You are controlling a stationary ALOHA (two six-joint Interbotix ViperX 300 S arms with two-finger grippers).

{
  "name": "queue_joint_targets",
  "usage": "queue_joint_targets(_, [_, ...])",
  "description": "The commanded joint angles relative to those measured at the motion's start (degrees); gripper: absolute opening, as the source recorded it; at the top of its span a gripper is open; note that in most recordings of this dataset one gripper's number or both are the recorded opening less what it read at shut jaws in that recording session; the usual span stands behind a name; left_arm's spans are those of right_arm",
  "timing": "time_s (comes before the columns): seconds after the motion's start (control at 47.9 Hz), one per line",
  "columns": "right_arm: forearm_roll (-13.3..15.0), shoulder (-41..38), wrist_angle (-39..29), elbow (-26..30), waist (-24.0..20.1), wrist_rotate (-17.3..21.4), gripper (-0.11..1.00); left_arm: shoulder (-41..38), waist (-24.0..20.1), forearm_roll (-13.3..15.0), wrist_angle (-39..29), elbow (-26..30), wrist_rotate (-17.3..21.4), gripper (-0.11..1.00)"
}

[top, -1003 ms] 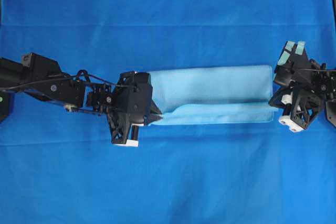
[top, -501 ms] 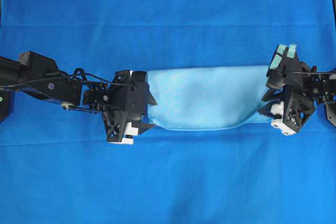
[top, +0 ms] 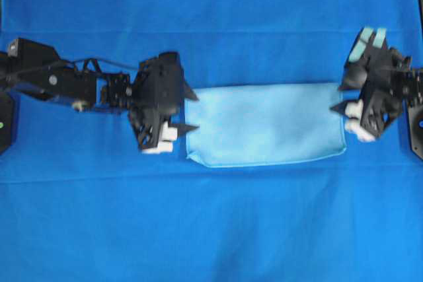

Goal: Fold the light blue towel.

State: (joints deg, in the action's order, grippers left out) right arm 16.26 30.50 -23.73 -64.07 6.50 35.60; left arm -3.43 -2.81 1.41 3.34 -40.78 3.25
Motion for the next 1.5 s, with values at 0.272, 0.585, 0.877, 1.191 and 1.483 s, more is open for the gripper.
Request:
queue_joint_targets(0.272, [5.98,-7.73,2.46,0.79,5.19,-0.18,0.6,-4.48,-3.43,-0.09,0.44,2.9,4.39,0.63])
queue_joint_targets(0.585, [8.44,-15.73,8.44,0.62,10.11,-0.62,0.6,-9.4,-6.86,-0.09,0.53,3.87,5.01,0.62])
queue_joint_targets(0.877, [9.14,-16.61,8.88,0.88,10.37,-0.97,0.58,-9.76,-6.68,-0.09,-0.97,3.87,5.1,0.58])
queue_joint_targets(1.191, [9.14,-16.17,10.81,0.53,9.76,-1.32,0.02,-10.11,-5.98,-0.09,-5.54,4.92,5.19,0.01])
queue_joint_targets(1.483, [9.14,-13.62,10.72,0.79,9.76,-1.23,0.02,-8.79,-6.06,-0.09,-7.03,6.42,5.27,0.01])
